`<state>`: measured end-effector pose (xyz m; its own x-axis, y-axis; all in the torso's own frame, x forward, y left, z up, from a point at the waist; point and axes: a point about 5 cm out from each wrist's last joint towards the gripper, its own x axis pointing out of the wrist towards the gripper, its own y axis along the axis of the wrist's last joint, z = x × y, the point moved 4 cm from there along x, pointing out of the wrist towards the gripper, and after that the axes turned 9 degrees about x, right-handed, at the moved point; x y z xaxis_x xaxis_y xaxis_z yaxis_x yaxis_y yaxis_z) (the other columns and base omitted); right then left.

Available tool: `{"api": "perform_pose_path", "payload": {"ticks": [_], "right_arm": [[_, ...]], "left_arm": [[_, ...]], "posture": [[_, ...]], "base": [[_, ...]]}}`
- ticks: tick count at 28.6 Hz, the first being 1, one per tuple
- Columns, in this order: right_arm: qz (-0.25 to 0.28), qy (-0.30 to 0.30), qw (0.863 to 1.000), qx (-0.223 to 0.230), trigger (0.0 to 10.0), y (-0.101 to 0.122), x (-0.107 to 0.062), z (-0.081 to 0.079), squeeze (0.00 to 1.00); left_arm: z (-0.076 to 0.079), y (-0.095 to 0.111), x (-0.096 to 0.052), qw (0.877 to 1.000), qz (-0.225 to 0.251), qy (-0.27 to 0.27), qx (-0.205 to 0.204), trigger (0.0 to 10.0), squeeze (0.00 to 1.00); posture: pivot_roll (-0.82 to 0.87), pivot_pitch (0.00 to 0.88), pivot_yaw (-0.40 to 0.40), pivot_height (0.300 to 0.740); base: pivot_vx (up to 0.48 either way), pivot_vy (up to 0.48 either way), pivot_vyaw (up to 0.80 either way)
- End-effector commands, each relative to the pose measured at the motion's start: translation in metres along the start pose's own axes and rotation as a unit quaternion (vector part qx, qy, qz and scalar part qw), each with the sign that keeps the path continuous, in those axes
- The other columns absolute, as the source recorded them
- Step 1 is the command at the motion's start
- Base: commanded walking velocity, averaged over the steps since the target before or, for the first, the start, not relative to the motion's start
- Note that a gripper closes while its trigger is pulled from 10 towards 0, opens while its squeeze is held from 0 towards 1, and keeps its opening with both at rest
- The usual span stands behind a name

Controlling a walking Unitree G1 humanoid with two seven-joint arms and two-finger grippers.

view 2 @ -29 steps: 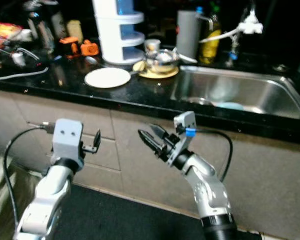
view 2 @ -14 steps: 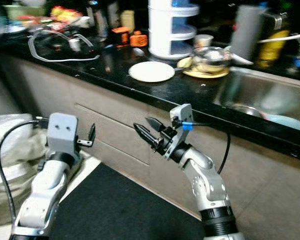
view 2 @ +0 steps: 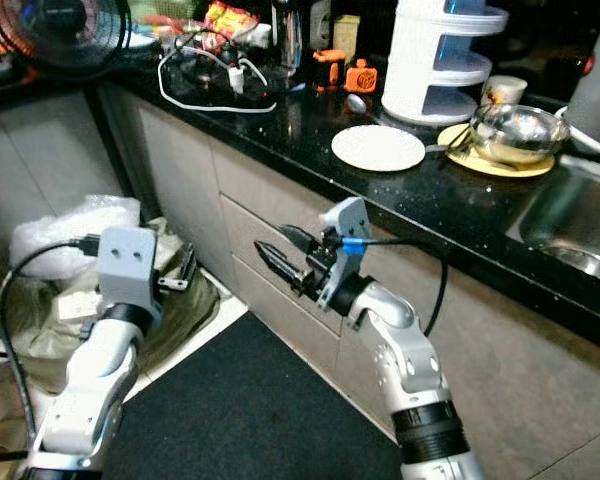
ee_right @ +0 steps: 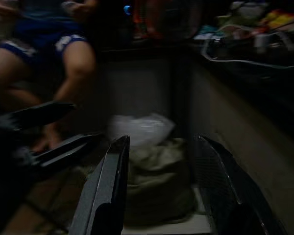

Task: Kitchen organization

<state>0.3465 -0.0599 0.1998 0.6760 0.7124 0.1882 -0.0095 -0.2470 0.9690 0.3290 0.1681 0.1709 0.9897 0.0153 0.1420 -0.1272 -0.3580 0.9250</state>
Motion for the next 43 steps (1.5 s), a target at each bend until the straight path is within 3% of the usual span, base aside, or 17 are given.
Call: {"api": "perform_pose_path", "payload": {"ticks": [1,14,21,22,25,35,39,40,43], "right_arm": [[-0.004,-0.005,1.0,-0.009,10.0,-0.001,0.002,0.001,0.0],[0.018,0.006,1.0,-0.02,10.0,0.01,0.008,-0.006,0.0],[0.011,0.014,0.999,-0.048,10.0,0.011,0.01,-0.009,0.0],[-0.005,0.009,0.996,-0.085,10.0,0.009,0.012,-0.009,0.0],[-0.019,0.004,0.992,-0.121,10.0,0.007,0.013,-0.008,0.0],[-0.072,-0.043,0.979,-0.187,10.0,-0.001,0.014,0.009,0.0],[-0.107,-0.07,0.959,-0.254,10.0,-0.007,0.011,0.021,0.0],[-0.119,-0.087,0.946,-0.289,10.0,-0.005,0.011,0.029,0.0],[-0.123,-0.098,0.94,-0.304,10.0,-0.002,0.011,0.033,0.0]], "left_arm": [[0.0,0.003,0.0,1.0,0.005,-0.004,0.0,10.0,0.0],[0.0,0.005,0.002,1.0,0.01,-0.011,-0.001,10.0,0.0],[0.0,0.005,0.002,1.0,0.01,-0.011,-0.001,10.0,0.0],[-0.001,0.006,0.002,1.0,0.01,-0.011,-0.001,10.0,0.0],[0.0,0.006,0.002,1.0,0.01,-0.012,-0.001,10.0,0.0],[0.003,0.005,0.002,1.0,0.009,-0.016,-0.002,10.0,0.0],[0.003,0.005,0.002,1.0,0.008,-0.017,-0.002,10.0,0.0],[0.004,0.005,0.002,1.0,0.008,-0.018,-0.003,10.0,0.0],[0.004,0.005,0.002,1.0,0.008,-0.019,-0.003,10.0,0.0]], "posture": [[0.06,0.0,-0.048,0.74],[0.06,0.0,-0.045,0.74],[0.07,0.0,-0.044,0.74],[0.07,0.0,-0.044,0.74],[0.07,0.0,-0.044,0.74],[0.07,0.0,-0.043,0.74],[0.07,0.0,-0.042,0.74],[0.07,0.0,-0.041,0.74],[0.07,0.0,-0.041,0.74]], "base": [[0.307,0.0,0.0],[0.33,0.0,0.0],[0.35,0.0,0.0],[0.349,0.0,0.0],[0.347,0.0,0.0],[0.349,0.0,0.0],[0.351,0.0,0.0],[0.352,0.0,0.0],[0.352,0.0,0.0]]}}
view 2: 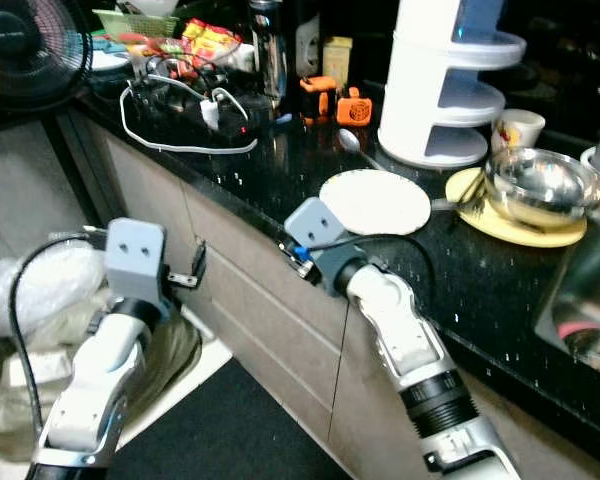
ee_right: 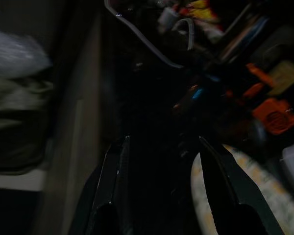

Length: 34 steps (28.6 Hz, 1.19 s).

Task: Kitchen organization

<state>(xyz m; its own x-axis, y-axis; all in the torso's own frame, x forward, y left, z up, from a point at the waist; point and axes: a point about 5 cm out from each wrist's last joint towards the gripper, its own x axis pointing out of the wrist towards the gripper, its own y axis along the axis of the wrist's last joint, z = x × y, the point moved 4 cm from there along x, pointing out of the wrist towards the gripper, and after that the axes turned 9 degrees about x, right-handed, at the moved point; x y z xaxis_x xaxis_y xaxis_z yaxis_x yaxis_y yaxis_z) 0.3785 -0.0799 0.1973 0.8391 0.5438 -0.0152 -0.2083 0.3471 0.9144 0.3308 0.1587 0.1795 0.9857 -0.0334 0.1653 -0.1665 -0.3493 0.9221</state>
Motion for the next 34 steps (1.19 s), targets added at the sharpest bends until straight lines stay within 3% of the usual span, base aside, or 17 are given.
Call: {"api": "perform_pose_path", "payload": {"ticks": [1,9,11,15,20,28,34], "right_arm": [[-0.005,0.006,1.0,-0.014,10.0,0.0,0.004,-0.006,0.0],[-0.03,-0.016,0.998,-0.051,10.0,-0.004,0.004,0.006,0.0],[-0.049,-0.011,0.995,-0.084,10.0,-0.009,0.002,0.008,0.0],[-0.066,-0.005,0.992,-0.107,10.0,-0.013,0.001,0.009,0.0],[-0.109,0.039,0.983,-0.141,10.0,-0.023,-0.009,0.007,0.0],[-0.148,0.086,0.975,-0.14,10.0,-0.021,-0.029,0.029,0.0],[-0.207,0.107,0.959,-0.163,10.0,-0.033,-0.051,0.046,0.0]], "left_arm": [[-0.002,-0.006,-0.001,1.0,-0.012,0.0,0.002,10.0,0.0],[-0.001,-0.007,-0.001,1.0,-0.015,0.001,-0.004,10.0,0.0],[0.0,-0.007,0.0,1.0,-0.014,0.001,-0.01,10.0,0.0],[0.002,-0.007,0.0,1.0,-0.014,-0.002,-0.011,10.0,0.0],[0.003,-0.007,0.0,1.0,-0.014,-0.005,-0.011,10.0,0.0],[0.004,-0.007,-0.001,1.0,-0.015,-0.007,-0.012,10.0,0.0],[0.005,-0.006,-0.001,1.0,-0.014,-0.008,-0.014,10.0,0.0]], "posture": [[0.07,0.0,-0.041,0.74],[0.07,0.0,-0.041,0.74],[0.07,0.0,-0.04,0.74],[0.07,0.0,-0.04,0.74],[0.07,0.0,-0.043,0.74],[0.07,0.0,-0.051,0.74],[0.07,0.0,-0.052,0.74]], "base": [[0.352,0.0,0.0],[0.345,0.0,0.0],[0.0,0.0,0.0],[0.0,0.0,0.0],[0.0,0.0,0.0],[0.0,0.0,0.0],[0.0,0.0,0.0]]}}
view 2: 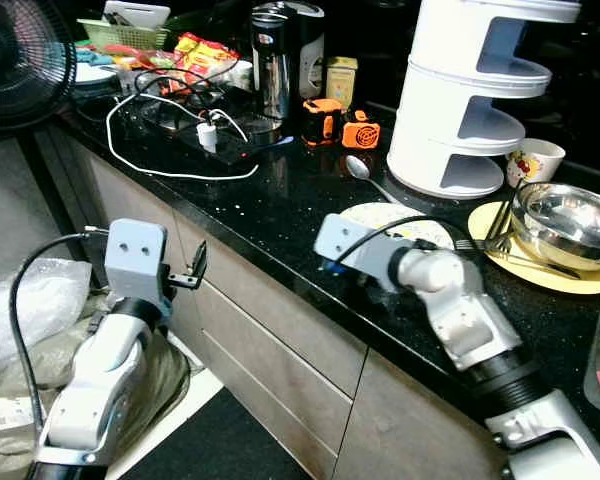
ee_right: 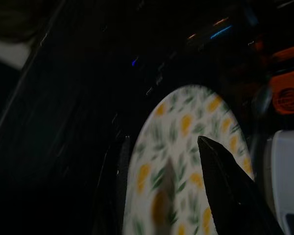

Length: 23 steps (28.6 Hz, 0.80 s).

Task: Kitchen organization

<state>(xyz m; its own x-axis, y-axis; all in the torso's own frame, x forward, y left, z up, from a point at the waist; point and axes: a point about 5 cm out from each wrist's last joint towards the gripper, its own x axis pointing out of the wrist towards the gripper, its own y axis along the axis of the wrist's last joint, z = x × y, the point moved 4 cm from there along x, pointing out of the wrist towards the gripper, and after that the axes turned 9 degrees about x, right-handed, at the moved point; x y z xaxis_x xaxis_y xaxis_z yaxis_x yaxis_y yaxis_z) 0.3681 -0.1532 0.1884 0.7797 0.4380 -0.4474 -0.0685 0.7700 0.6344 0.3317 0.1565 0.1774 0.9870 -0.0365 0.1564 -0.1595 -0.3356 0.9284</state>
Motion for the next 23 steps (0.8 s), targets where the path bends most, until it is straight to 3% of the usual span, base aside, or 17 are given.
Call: {"api": "perform_pose_path", "payload": {"ticks": [1,7,22,23], "right_arm": [[-0.014,0.016,1.0,0.003,10.0,-0.007,-0.004,-0.003,0.0],[-0.058,0.019,0.998,0.0,10.0,-0.025,-0.017,0.001,0.0],[-0.135,0.013,0.991,0.003,10.0,-0.046,-0.014,-0.015,0.0],[-0.149,0.016,0.989,0.011,1.3,-0.048,-0.014,-0.019,0.0]], "left_arm": [[0.002,-0.005,-0.001,1.0,-0.01,-0.005,-0.007,10.0,0.0],[0.003,-0.004,-0.002,1.0,-0.01,-0.007,-0.009,10.0,0.0],[0.003,-0.004,-0.003,1.0,-0.01,-0.005,-0.011,10.0,0.0],[0.003,-0.004,-0.002,1.0,-0.01,-0.006,-0.012,10.0,0.0]], "posture": [[0.07,0.0,-0.052,0.74],[0.06,0.0,-0.045,0.74],[0.06,0.0,-0.049,0.74],[0.06,0.0,-0.049,0.74]], "base": [[0.0,0.0,0.0],[0.0,0.0,0.0],[0.0,0.0,0.0],[0.0,0.0,0.0]]}}
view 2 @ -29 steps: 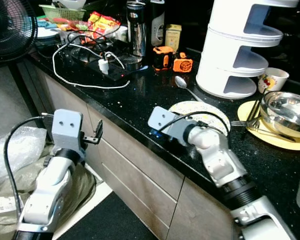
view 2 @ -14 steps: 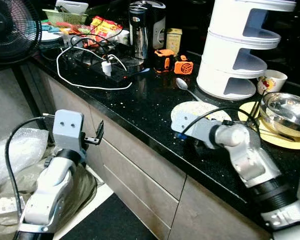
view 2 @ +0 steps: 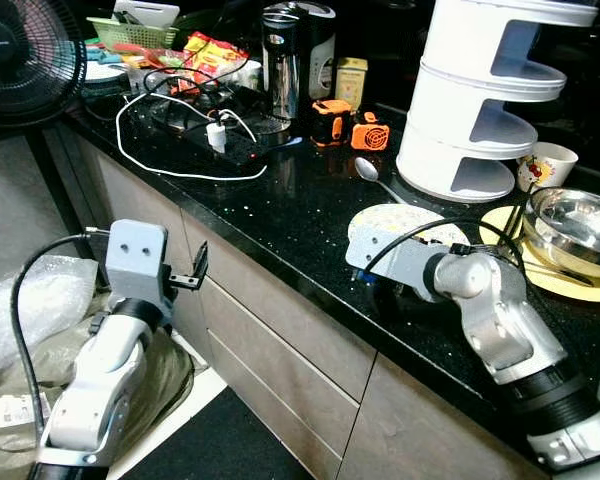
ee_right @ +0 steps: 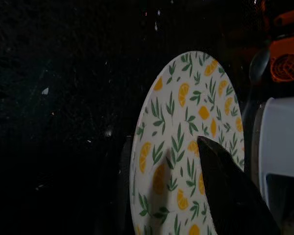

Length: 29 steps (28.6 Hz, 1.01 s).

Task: Kitchen organization

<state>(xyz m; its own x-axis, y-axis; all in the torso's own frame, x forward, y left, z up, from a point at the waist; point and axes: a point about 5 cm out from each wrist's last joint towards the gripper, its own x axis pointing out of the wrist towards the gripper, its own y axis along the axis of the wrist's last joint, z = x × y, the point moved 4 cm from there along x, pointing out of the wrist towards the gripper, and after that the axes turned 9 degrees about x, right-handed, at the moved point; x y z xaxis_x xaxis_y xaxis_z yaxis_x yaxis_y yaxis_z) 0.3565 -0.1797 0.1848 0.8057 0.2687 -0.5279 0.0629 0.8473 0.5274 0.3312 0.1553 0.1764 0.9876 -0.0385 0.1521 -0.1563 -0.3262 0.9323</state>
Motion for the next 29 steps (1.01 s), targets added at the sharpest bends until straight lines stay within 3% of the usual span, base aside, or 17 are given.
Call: {"api": "perform_pose_path", "payload": {"ticks": [1,2,10,15,19,23,25,26,29], "right_arm": [[-0.057,0.039,0.997,0.019,1.3,-0.025,0.009,-0.022,0.0],[-0.062,0.043,0.997,0.023,0.0,-0.026,0.009,-0.024,0.0],[-0.085,0.036,0.995,0.026,0.0,-0.032,0.005,-0.023,0.0],[-0.068,0.029,0.997,0.031,0.0,-0.025,0.006,-0.021,0.0],[0.065,-0.013,0.992,0.112,0.0,0.018,0.005,0.003,0.0],[0.197,-0.067,0.963,0.174,0.0,0.05,-0.011,0.04,0.0],[0.277,-0.091,0.934,0.205,0.0,0.068,-0.029,0.062,0.0],[0.324,-0.105,0.912,0.227,0.0,0.076,-0.041,0.073,0.0],[0.347,-0.111,0.901,0.234,0.0,0.081,-0.046,0.076,0.0]], "left_arm": [[0.002,-0.003,-0.002,1.0,-0.008,-0.004,-0.007,10.0,0.0],[0.002,-0.003,-0.002,1.0,-0.008,-0.004,-0.007,10.0,0.0],[0.002,-0.003,-0.001,1.0,-0.007,-0.004,-0.01,10.0,0.0],[0.002,-0.003,-0.001,1.0,-0.006,-0.004,-0.011,10.0,0.0],[0.0,0.001,0.0,1.0,0.0,-0.002,-0.014,10.0,0.0],[-0.002,0.004,0.002,1.0,0.004,0.001,-0.014,10.0,0.0],[-0.002,0.004,0.002,1.0,0.005,0.002,-0.014,10.0,0.0],[-0.002,0.005,0.002,1.0,0.006,0.002,-0.014,10.0,0.0],[-0.001,0.005,0.002,1.0,0.006,0.001,-0.015,10.0,0.0]], "posture": [[0.06,0.0,-0.049,0.74],[0.06,0.0,-0.048,0.74],[0.06,0.0,-0.049,0.74],[0.06,0.0,-0.049,0.74],[0.06,0.0,-0.046,0.74],[0.06,0.0,-0.046,0.74],[0.06,0.0,-0.045,0.74],[0.06,0.0,-0.045,0.74],[0.06,0.0,-0.042,0.74]], "base": [[0.0,0.0,0.0],[0.0,0.0,0.0],[0.0,0.0,0.0],[0.0,0.0,0.0],[0.0,0.0,0.0],[0.0,0.0,0.0],[0.0,0.0,0.0],[0.0,0.0,0.0],[0.0,0.0,0.0]]}}
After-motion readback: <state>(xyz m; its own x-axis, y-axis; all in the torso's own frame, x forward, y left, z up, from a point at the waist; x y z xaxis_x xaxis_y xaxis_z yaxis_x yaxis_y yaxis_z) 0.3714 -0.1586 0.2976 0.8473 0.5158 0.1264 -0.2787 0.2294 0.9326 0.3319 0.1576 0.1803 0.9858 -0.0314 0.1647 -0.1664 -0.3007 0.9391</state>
